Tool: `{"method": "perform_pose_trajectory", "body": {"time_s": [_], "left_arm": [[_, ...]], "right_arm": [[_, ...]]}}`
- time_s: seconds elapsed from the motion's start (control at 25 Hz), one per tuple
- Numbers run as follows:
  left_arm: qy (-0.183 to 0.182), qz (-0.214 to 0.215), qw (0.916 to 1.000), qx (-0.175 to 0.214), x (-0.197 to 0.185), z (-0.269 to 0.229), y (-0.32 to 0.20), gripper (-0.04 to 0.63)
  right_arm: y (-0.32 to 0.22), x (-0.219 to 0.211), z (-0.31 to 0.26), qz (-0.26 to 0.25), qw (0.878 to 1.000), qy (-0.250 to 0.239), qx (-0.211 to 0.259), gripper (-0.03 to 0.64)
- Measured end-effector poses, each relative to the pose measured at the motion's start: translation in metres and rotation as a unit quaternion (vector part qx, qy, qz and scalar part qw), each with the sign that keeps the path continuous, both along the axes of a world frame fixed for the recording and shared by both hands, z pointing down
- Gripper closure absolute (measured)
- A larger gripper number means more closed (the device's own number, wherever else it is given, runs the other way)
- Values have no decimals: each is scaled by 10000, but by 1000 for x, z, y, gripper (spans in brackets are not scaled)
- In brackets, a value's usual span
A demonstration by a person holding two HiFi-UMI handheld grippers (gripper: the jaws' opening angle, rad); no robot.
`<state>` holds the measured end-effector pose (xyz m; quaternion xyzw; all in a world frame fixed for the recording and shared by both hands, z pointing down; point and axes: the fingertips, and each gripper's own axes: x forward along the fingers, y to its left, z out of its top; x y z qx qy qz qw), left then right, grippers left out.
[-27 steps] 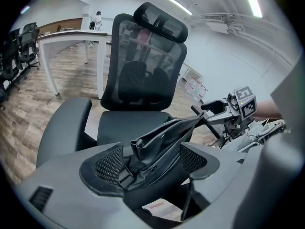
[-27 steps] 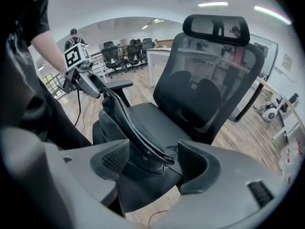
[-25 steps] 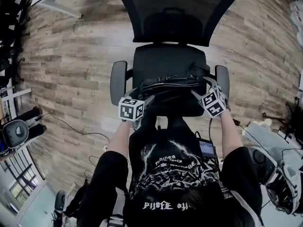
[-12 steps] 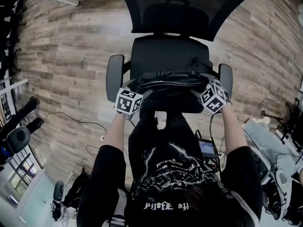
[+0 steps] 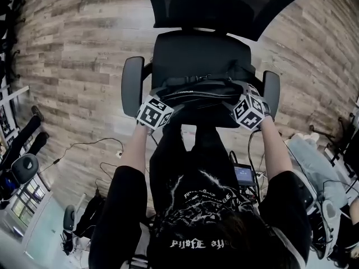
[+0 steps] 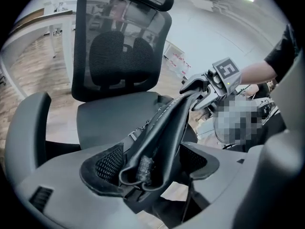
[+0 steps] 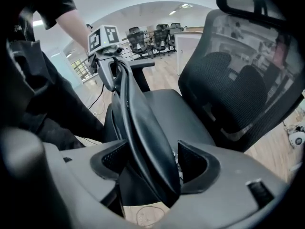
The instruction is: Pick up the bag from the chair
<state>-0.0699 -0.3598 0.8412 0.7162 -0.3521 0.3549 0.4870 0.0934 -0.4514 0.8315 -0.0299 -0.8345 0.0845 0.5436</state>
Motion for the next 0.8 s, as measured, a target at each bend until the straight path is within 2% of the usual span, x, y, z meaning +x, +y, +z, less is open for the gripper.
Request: {"method": "perform_pose_trajectory", "body": {"time_s": [0.08, 0.16, 0.2, 0.28, 0.36, 0.52, 0.64, 0.8], "left_arm": [[38, -19, 10000, -44, 0, 4, -4, 221], [61, -237, 9997, -64, -2, 8, -9, 238], [75, -389, 9992, -74, -3, 9, -11, 262], [127, -648, 9977, -118, -4, 8, -14, 383], [194, -809, 9964, -184, -1, 7, -15, 465], [216, -1120, 9931, -266, 3, 4, -12, 505], [166, -1266, 9914, -285, 5, 2, -9, 513], [151, -1246, 9915, -333, 6, -2, -5, 515]], "right_arm": [[-7, -3, 2, 184, 9998, -21, 70, 282], [-8, -3, 4, 280, 9996, -21, 91, 287], [-7, -2, 5, 264, 9996, -4, 95, 328], [-6, -1, 7, 241, 9997, 48, 61, 404], [-6, -1, 8, 297, 9995, 114, -39, 446], [-4, 0, 4, 415, 9987, 228, -178, 515], [-1, 2, 2, 592, 9978, 259, -169, 528], [3, 5, 0, 891, 9952, 291, -296, 528]]}}
